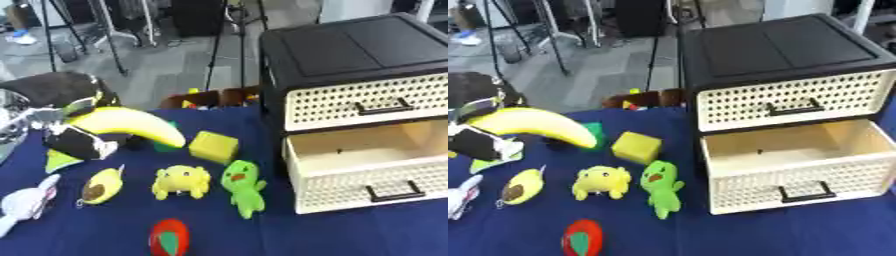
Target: Pick up objects from table and place into drawer.
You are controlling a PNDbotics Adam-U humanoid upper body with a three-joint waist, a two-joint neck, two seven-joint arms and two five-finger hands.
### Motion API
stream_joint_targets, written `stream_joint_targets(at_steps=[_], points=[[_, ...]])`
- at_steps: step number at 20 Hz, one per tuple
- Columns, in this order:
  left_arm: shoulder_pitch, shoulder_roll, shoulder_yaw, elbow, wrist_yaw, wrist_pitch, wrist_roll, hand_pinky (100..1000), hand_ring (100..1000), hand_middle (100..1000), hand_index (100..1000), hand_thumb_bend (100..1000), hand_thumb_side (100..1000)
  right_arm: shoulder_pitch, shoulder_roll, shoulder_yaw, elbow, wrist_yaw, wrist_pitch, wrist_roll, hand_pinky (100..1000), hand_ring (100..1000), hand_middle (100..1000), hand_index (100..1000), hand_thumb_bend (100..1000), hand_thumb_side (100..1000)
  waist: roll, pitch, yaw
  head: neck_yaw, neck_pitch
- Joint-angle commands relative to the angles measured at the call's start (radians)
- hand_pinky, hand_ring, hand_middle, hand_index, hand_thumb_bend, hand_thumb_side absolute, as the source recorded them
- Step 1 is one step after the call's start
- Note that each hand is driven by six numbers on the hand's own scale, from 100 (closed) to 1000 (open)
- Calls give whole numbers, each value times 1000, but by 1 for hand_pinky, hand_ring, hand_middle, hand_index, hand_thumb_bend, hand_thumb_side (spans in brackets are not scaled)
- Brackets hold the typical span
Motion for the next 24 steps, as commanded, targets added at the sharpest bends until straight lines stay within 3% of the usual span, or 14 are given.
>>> stream_joint_targets(at_steps=[1, 2, 5, 6, 7, 16, 24], points=[[-57, -28, 6, 17, 0, -8, 10, 100, 366, 455, 626, 100, 726, -18, -16, -3, -16, -11, -1, 6, 414, 506, 504, 758, 100, 836, -2, -24, -4, -6, 8], [-75, -48, 4, 27, 0, -9, 14, 100, 364, 448, 623, 100, 443, -19, -15, -2, -16, -12, -1, 7, 414, 506, 504, 758, 100, 819, -1, -25, -7, -6, 9], [-122, -100, -5, 63, -1, -13, 21, 100, 362, 445, 618, 100, 443, -23, -15, 0, -16, -16, -2, 10, 414, 506, 504, 758, 100, 818, 2, -27, -16, -6, 9], [-133, -114, -8, 72, -2, -16, 24, 100, 358, 439, 614, 100, 522, -24, -15, 1, -16, -17, -2, 11, 414, 505, 503, 758, 100, 822, 3, -28, -19, -6, 10], [-149, -135, -10, 81, -1, -18, 26, 100, 358, 438, 613, 100, 445, -26, -14, 1, -16, -18, -2, 12, 414, 505, 503, 757, 100, 818, 5, -28, -23, -5, 11], [-259, -305, 1, 208, -35, 3, 60, 100, 343, 418, 594, 100, 444, -37, -9, 7, -16, -29, -2, 22, 414, 504, 502, 755, 100, 814, 18, -37, -62, 0, 9], [-318, -439, 42, 425, -64, 88, 150, 100, 331, 401, 571, 100, 434, -61, 3, 15, -16, -42, -9, 28, 414, 505, 502, 754, 100, 812, 32, -36, -106, 29, 5]])
